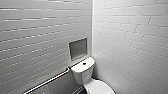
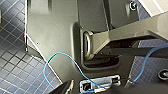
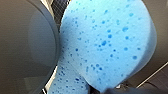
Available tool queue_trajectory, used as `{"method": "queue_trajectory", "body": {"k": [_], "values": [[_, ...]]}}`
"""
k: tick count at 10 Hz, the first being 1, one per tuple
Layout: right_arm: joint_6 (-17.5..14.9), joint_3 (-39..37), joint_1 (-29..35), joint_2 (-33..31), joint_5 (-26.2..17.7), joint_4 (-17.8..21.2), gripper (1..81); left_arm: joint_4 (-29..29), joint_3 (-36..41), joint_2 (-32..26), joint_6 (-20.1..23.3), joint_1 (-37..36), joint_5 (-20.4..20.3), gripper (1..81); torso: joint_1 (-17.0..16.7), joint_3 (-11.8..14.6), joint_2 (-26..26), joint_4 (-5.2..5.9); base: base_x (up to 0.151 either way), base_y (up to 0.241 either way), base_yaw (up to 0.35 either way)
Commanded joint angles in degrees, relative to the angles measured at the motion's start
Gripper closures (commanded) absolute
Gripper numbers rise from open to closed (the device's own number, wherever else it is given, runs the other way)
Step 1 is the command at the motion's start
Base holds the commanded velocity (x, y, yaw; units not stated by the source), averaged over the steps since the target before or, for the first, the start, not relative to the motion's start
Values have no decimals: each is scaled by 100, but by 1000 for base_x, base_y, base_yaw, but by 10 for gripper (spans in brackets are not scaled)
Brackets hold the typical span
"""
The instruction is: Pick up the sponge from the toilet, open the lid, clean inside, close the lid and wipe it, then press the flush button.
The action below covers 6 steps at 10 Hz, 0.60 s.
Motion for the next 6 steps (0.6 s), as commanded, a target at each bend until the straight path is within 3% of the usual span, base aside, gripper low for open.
{"method": "queue_trajectory", "body": {"k": [1, 4, 6], "values": [[-64, -34, -14, -324, -133, -231, 811, -71, 66, -15, 2, -171, 488, 10, 0, 0, 0, 0, 0, 0, 0], [-64, -78, -50, -315, -124, -231, 811, -53, 66, -6, 10, -171, 496, 10, 0, 0, 0, 0, 0, 0, 0], [-64, -95, -50, -315, -124, -222, 811, -44, 66, -6, 10, -171, 505, 10, -9, 2, -2, 0, 75, 0, 0]]}}
